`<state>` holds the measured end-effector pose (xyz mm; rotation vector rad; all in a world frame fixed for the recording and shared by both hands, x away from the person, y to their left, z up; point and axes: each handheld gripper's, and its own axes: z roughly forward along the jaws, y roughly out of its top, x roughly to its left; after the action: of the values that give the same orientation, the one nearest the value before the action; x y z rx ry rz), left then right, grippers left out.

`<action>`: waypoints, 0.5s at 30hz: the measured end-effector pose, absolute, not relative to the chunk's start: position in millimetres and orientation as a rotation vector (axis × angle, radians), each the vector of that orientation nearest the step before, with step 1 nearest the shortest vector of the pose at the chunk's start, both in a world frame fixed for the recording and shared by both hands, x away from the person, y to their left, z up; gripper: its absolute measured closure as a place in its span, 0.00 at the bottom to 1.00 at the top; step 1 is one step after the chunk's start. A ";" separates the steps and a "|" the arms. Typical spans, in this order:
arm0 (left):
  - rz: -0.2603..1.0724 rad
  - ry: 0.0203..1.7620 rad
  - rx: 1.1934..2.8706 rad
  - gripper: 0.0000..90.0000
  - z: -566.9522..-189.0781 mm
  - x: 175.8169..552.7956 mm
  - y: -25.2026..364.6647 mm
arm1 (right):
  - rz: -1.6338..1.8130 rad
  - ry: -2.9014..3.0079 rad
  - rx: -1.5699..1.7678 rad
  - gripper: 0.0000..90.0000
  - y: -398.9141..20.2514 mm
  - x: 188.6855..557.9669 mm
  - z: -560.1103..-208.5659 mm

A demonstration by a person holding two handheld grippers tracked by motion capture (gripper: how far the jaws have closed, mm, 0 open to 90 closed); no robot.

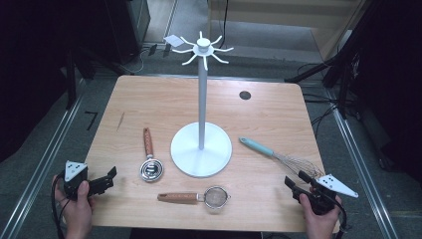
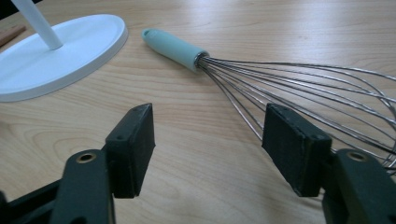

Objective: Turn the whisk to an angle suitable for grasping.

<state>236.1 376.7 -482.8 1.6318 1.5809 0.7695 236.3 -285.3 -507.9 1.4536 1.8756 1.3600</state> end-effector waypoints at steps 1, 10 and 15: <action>0.767 1.581 1.634 0.00 -482.7 236.5 376.7 | 1.361 1.882 1.458 0.37 -285.1 235.5 -507.4; 0.781 1.593 1.634 0.00 -483.0 237.9 375.6 | 1.274 2.035 1.297 0.35 -279.0 234.3 -488.3; 0.775 1.590 1.622 0.00 -482.9 237.1 377.1 | 1.080 2.156 1.156 0.42 -264.0 240.2 -467.0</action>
<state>237.1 377.1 -482.9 1.6222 1.5901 0.7753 240.2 -264.0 -467.0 1.1563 2.1560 1.0805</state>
